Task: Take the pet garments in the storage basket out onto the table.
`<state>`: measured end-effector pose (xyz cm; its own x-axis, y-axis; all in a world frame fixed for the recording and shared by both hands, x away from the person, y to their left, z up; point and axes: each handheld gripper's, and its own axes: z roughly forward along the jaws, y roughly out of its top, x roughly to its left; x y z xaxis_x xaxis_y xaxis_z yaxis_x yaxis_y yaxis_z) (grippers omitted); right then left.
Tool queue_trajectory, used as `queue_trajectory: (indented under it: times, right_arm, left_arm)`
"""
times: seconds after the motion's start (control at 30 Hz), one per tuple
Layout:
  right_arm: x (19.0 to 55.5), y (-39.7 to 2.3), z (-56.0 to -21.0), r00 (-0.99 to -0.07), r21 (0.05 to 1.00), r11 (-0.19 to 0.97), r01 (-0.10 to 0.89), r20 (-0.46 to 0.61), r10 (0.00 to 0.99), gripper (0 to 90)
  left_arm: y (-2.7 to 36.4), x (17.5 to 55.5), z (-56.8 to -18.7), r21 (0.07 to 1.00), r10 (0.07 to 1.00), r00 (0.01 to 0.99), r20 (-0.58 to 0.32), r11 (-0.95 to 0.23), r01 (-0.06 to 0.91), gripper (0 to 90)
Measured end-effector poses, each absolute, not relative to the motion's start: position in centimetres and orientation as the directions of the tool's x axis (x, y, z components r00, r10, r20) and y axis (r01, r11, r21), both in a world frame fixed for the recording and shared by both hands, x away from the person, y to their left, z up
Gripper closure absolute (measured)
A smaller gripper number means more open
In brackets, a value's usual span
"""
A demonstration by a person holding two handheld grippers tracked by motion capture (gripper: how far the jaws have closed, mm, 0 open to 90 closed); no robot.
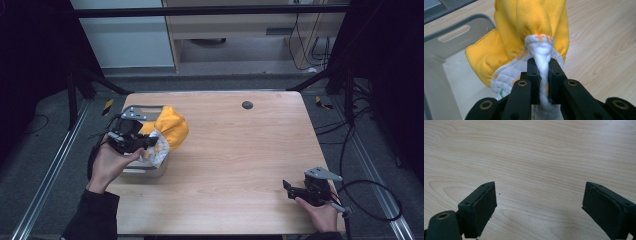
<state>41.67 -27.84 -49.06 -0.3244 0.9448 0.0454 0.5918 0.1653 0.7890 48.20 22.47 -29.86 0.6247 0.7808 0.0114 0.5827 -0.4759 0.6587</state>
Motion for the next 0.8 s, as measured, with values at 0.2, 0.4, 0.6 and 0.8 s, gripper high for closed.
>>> queue_trajectory:
  times: [0.2,0.4,0.6,0.8]
  right_arm:
    - [41.7,-27.9,-49.0,-0.324,0.790,0.165,0.591,0.044,0.945,11.9]
    - [41.7,-27.9,-49.1,-0.325,0.791,0.171,0.587,0.037,0.945,11.9]
    - [41.7,-27.9,-49.1,-0.325,0.791,0.170,0.587,0.038,0.945,11.9]
    - [41.7,-27.9,-49.1,-0.326,0.792,0.172,0.586,0.036,0.945,11.9]
  left_arm:
    - [21.0,47.8,-29.9,0.663,0.754,0.657,0.005,-0.495,0.562,82.3]
    - [19.4,47.4,-30.0,0.653,0.718,0.696,0.009,-0.531,0.539,82.2]
    - [18.1,47.3,-30.3,0.651,0.698,0.716,0.013,-0.549,0.524,82.2]
    - [16.9,47.1,-30.7,0.651,0.677,0.735,0.013,-0.564,0.508,82.3]
